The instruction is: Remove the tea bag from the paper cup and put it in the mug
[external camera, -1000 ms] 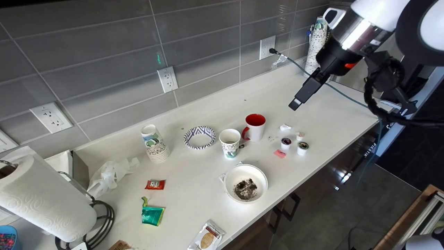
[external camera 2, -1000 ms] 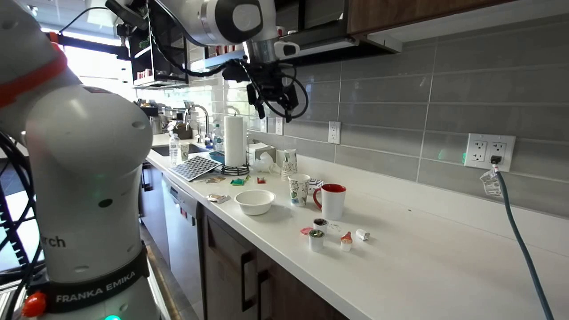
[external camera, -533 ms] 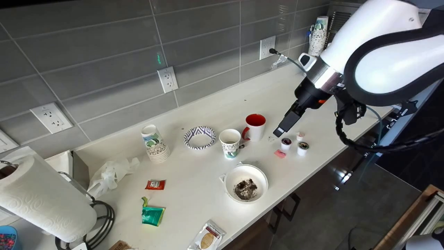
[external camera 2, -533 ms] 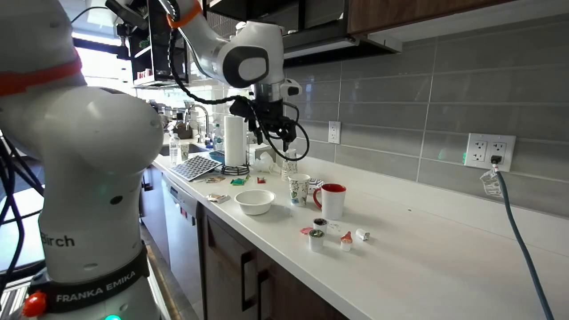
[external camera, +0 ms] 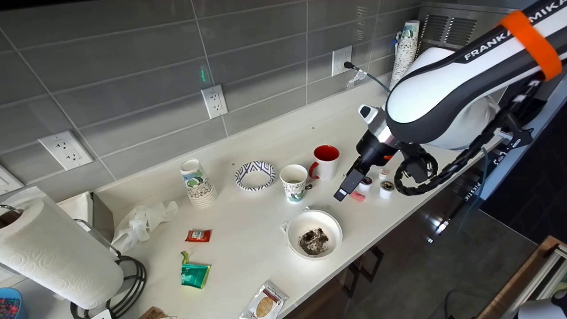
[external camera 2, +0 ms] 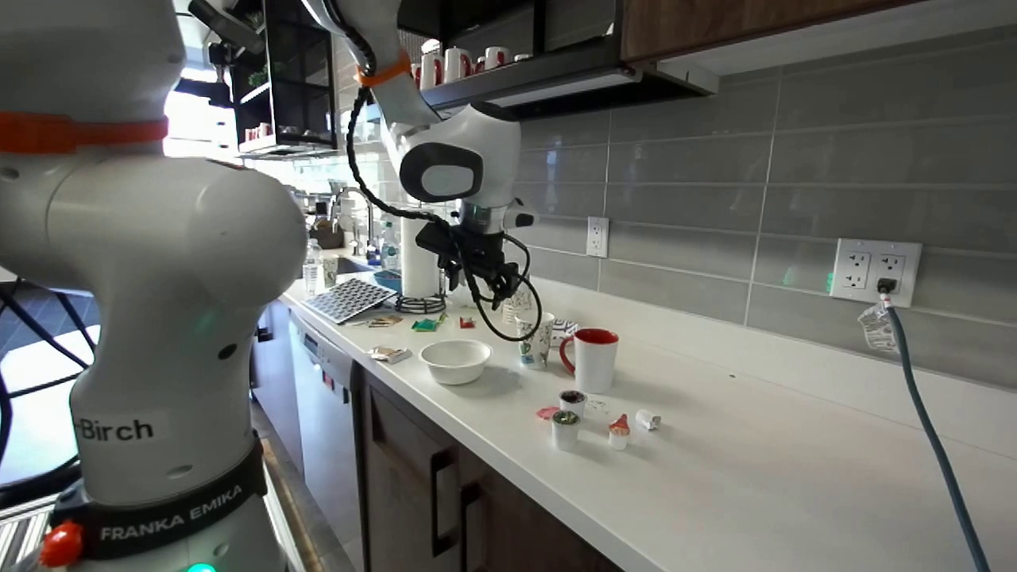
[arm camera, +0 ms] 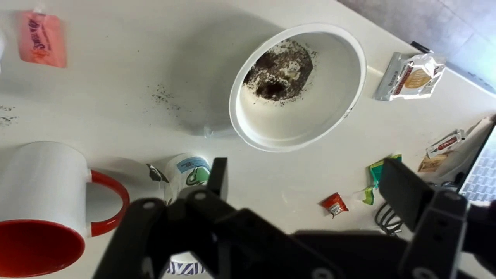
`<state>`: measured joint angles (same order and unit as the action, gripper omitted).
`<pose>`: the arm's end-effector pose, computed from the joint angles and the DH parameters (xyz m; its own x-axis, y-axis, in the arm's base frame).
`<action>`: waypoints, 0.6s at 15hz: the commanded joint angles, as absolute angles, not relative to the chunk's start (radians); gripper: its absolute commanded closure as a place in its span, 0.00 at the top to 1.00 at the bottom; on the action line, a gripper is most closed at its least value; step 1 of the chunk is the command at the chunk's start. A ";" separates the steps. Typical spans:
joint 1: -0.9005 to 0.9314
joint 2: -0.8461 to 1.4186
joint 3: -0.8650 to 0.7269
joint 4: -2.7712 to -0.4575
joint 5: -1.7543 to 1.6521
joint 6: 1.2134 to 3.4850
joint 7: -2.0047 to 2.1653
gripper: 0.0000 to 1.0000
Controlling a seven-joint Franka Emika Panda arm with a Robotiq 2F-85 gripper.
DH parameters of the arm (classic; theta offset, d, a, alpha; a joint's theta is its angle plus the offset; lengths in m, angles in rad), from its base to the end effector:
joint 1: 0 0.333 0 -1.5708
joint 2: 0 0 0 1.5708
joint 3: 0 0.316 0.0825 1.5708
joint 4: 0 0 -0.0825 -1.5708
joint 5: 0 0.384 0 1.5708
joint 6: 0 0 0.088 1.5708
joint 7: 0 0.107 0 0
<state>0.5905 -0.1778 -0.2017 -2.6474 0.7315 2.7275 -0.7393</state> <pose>0.4103 0.1429 0.3201 0.8478 0.3902 0.3592 0.4942 -0.8270 -0.2681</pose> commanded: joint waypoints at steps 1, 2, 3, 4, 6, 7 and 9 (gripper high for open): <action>0.492 -0.168 -0.110 -2.634 0.762 2.701 -0.764 1.00; 0.490 -0.166 -0.114 -2.627 0.765 2.694 -0.768 1.00; 0.489 -0.166 -0.115 -2.624 0.766 2.693 -0.769 1.00; 0.489 -0.166 -0.115 -2.623 0.766 2.692 -0.769 1.00; 0.582 -0.110 -0.199 -2.609 0.810 2.750 -0.851 1.00; 0.599 -0.089 -0.211 -2.600 0.877 2.770 -0.930 1.00; 0.613 -0.060 -0.221 -2.584 0.992 2.774 -1.071 1.00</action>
<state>0.5764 -0.1340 -0.1974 -2.6205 0.8446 2.7417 -0.8903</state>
